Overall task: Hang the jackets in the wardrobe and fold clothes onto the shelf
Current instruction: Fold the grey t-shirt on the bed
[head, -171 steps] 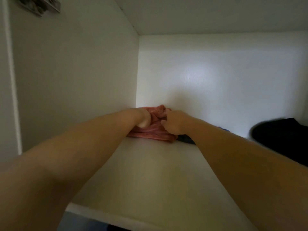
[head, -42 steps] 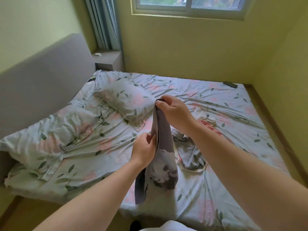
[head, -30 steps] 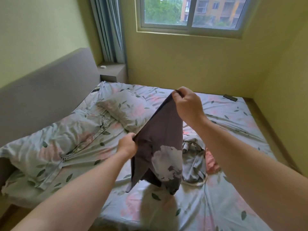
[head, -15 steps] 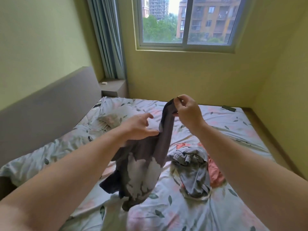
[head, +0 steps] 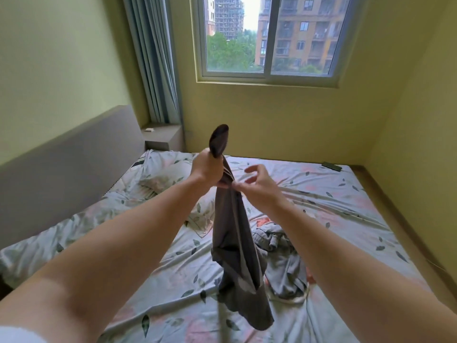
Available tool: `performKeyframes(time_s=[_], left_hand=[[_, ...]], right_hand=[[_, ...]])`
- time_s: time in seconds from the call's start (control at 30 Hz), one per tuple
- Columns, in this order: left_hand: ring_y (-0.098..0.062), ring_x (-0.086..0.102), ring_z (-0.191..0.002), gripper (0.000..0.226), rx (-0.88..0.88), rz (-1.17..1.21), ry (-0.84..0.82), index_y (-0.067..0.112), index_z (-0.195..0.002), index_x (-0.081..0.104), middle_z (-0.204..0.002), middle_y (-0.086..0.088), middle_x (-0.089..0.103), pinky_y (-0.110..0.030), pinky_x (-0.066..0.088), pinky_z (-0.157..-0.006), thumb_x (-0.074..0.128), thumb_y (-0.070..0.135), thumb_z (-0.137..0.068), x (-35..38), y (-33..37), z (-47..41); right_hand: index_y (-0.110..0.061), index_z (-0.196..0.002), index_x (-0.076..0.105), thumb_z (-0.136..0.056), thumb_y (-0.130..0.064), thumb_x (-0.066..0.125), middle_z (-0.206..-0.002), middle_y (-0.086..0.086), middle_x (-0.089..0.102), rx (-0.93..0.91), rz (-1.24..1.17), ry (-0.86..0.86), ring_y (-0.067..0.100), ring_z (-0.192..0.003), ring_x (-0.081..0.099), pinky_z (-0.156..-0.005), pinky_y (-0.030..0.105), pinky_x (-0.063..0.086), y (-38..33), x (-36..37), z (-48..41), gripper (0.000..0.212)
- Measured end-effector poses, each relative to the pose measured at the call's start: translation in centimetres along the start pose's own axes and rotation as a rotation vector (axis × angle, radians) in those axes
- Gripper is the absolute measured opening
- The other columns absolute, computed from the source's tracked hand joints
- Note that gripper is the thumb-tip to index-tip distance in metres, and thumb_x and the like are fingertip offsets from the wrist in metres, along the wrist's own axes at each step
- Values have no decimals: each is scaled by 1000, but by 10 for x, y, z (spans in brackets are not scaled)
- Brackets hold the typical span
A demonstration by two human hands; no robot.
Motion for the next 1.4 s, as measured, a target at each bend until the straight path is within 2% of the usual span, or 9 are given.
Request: performKeyframes(time_s=[0.1,0.33,0.6,0.77,0.9,1.03,1.17,1.3,1.4], left_hand=[[-31,72,-62,18,27,182,27,21,-87,52,-90,-14,65,-46,62,-54,52,15,-104,-3,18,-6],[-35,73,-63,12,34,421,121,6,-114,49,-103,-22,63,-43,61,-52,47,12,-105,-24,32,-25],[-31,69,-69,25,-54,-50,409,12,-112,51,-97,-12,63,-47,61,-51,39,33,-107,-120,-10,-36],[-43,61,-108,32,-65,-456,428,8,-120,57,-123,-21,59,-47,51,-97,39,31,-105,-142,-26,-28],[-41,54,-113,31,38,-643,430,7,-113,58,-119,-17,53,-49,43,-98,37,29,-106,-152,-35,-17],[-29,52,-89,16,44,-147,243,12,-97,58,-93,-12,58,-37,40,-79,44,16,-105,-158,-64,-21],[-21,67,-96,34,-167,92,-413,20,-121,60,-103,-5,70,-32,52,-79,75,23,-91,-125,-92,8],[-30,55,-133,100,-459,72,-946,40,-148,46,-147,3,51,-48,50,-102,91,0,-67,-117,-125,48],[-33,62,-123,70,-526,-178,-964,21,-140,58,-135,-10,64,-49,52,-101,71,-13,-80,-120,-149,54]], right_hand=[[-26,-124,40,-77,-44,81,-100,-1,64,143,142,-194,14,-84,64,-60,26,46,41,27,13,65],[-11,-113,65,-93,-22,51,-109,11,67,308,629,-234,30,-98,64,-73,32,51,112,26,13,26],[-13,-117,44,-95,-6,36,-99,16,57,93,302,411,35,-93,56,-77,35,39,12,-89,-21,24],[-25,-97,54,-80,-58,74,-92,1,57,-192,986,-168,29,-86,60,-67,33,47,-33,-45,-35,42],[-21,-103,64,-85,-22,65,-106,5,61,-106,1292,-130,31,-88,64,-60,30,44,-18,-49,-39,18],[-16,-95,68,-88,-44,68,-101,5,70,9,1116,-266,28,-91,66,-75,31,53,1,-49,-40,29],[-14,-99,77,-79,-56,77,-97,2,77,193,670,-496,25,-94,73,-90,40,58,29,-37,-21,46],[6,-114,68,-68,-28,91,-113,19,73,437,208,-686,35,-107,70,-98,51,55,41,-20,3,61],[8,-116,65,-71,-1,83,-121,24,69,566,151,-902,37,-112,67,-98,54,53,45,-6,26,49]])
Point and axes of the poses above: each hand's wrist, its own z-axis away from the middle knuckle, its own x-axis out of the palm, y = z × x, the point moved 9 cm from there along -z, towards the middle knuckle
